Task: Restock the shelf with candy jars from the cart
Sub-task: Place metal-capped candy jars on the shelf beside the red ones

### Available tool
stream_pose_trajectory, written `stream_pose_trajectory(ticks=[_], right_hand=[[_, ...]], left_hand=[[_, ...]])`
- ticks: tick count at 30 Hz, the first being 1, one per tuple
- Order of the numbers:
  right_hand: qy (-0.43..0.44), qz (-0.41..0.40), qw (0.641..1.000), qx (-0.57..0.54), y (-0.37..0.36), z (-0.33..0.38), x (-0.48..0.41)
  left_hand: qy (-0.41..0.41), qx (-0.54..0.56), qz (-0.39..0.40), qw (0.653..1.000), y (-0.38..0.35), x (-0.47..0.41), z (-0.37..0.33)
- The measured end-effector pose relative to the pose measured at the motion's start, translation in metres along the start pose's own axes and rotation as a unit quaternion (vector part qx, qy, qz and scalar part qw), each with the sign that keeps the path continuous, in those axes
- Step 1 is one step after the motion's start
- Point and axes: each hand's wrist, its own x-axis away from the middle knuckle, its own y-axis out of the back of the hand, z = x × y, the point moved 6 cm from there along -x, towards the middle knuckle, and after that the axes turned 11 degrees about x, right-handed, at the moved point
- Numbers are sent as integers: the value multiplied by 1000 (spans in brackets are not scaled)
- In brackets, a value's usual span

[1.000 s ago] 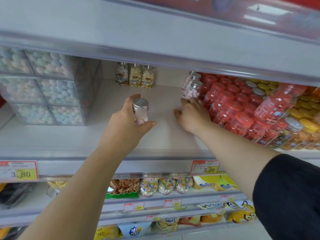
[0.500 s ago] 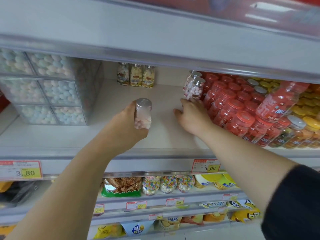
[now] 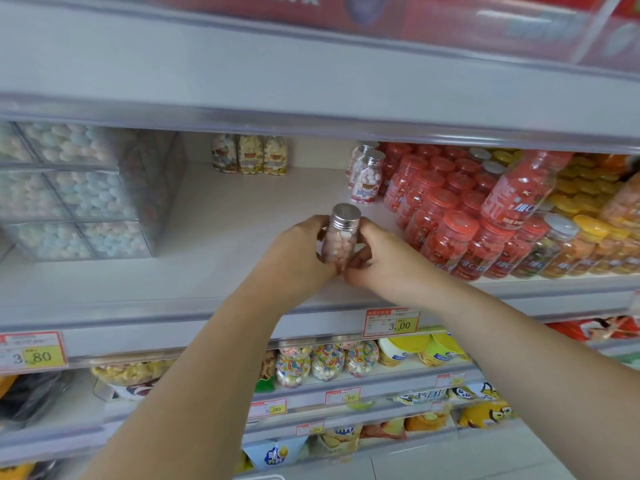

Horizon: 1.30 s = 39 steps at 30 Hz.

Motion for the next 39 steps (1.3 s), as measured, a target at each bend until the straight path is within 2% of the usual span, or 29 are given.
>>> stream_pose_trajectory(ticks=[3, 7, 12, 18, 25, 30, 34, 39], right_hand=[[-6, 17, 1000, -14, 2, -1, -3], [-6, -19, 999, -33, 3, -2, -5], [-25, -78, 996, -31, 11, -15, -9], [-94, -146, 985, -16, 6, -24, -7], [-101, -180, 978, 14, 16, -24, -14], [-106, -214, 971, 32, 9, -11, 25], [-105, -143, 967, 181, -8, 5, 43], [-131, -69, 963, 226, -5, -4, 28]], left_hand=[[28, 13, 32, 999, 7, 4, 3], [48, 14, 31, 998, 13, 12, 4], [47, -1, 30, 998, 7, 19, 5], [42, -23, -3, 999, 9, 21, 7], [37, -32, -13, 999, 10, 21, 9], [32, -38, -12, 999, 10, 20, 11], [30, -39, -12, 999, 8, 16, 9], [18, -50, 3, 999, -8, -9, -7]])
